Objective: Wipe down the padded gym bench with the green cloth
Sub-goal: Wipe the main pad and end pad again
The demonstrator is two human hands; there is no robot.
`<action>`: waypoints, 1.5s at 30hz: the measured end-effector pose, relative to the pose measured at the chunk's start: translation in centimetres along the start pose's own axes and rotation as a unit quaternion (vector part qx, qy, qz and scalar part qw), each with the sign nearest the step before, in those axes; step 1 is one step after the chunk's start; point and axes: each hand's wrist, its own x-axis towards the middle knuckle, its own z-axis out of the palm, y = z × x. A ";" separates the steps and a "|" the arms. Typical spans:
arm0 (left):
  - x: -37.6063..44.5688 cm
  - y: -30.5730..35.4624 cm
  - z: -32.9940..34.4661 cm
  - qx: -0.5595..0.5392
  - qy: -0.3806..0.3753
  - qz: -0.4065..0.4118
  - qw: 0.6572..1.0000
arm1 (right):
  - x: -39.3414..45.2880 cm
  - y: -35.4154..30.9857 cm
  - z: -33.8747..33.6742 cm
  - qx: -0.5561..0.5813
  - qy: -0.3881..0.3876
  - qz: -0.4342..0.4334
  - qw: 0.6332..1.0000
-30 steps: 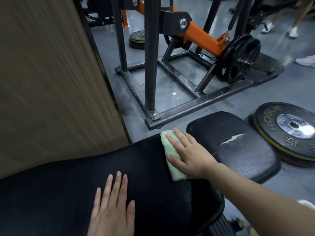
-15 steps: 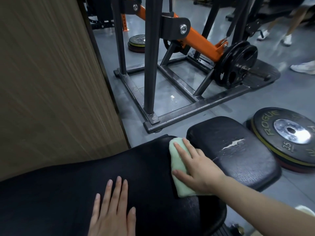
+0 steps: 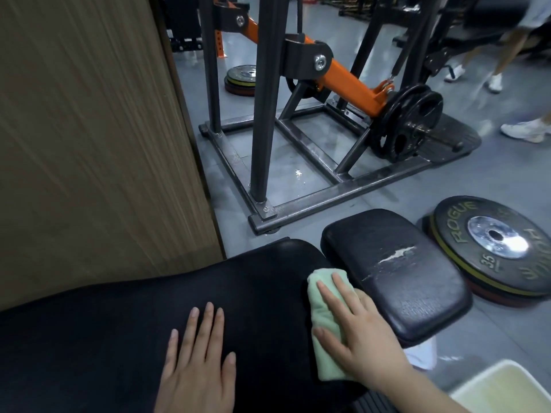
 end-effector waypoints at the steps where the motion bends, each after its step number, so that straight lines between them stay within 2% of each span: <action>1: -0.1 0.1 -0.1 0.005 -0.007 -0.007 1.000 | -0.4 -0.3 0.2 0.002 0.019 0.014 1.000; 6: -0.4 0.5 -0.6 0.027 -0.026 -0.013 0.999 | -3.6 -2.4 2.0 0.010 0.138 0.107 0.985; 10: -0.7 0.8 -1.0 0.042 -0.011 -0.012 0.999 | -6.1 -7.0 5.0 0.087 0.209 0.238 0.944; 12: -0.7 0.9 -1.0 0.046 -0.009 -0.016 0.999 | -6.5 -9.7 6.3 0.102 0.208 0.278 0.932; 15: -0.6 0.8 -0.9 0.057 -0.012 -0.015 0.998 | -7.3 -13.0 7.6 0.089 0.175 0.279 0.940; 18: -0.9 0.2 -1.3 0.051 -0.029 0.004 0.998 | -7.8 -12.5 7.3 0.115 0.163 0.256 0.946; 20: -1.7 -0.9 -2.0 0.050 -0.043 0.037 0.997 | -7.4 -10.8 5.9 0.139 0.182 0.256 0.939; 21: -2.4 -1.5 -2.4 0.050 -0.048 0.053 0.996 | -6.7 -10.1 4.9 0.163 0.185 0.285 0.926; 23: -4.0 -2.8 -3.2 0.045 -0.053 0.072 0.995 | -5.1 -9.2 3.5 0.212 0.188 0.390 0.876; 26: -5.4 -4.0 -3.9 0.033 -0.056 0.075 0.995 | -3.8 -12.5 4.0 0.219 0.206 0.489 0.819; 28: -5.7 -4.4 -4.0 0.028 -0.063 0.075 0.995 | -4.2 -17.4 5.7 0.206 0.200 0.496 0.819; 32: -7.5 -6.3 -4.9 0.034 -0.080 0.064 0.994 | -6.1 -23.5 7.9 0.197 0.123 0.467 0.853; 35: -10.0 -8.3 -5.9 0.052 -0.078 0.043 0.995 | -6.0 -22.0 7.4 0.216 0.127 0.468 0.847; 37: -11.1 -8.7 -6.2 0.046 -0.082 0.022 0.995 | -5.1 -19.0 6.7 0.229 0.170 0.480 0.830; 42: -11.2 -8.5 -6.0 0.034 -0.073 0.004 0.997 | -2.8 -11.0 3.3 0.200 0.181 0.512 0.816; 45: -10.9 -8.6 -5.9 0.028 -0.073 0.003 0.997 | -2.6 -10.9 2.5 0.179 0.174 0.516 0.819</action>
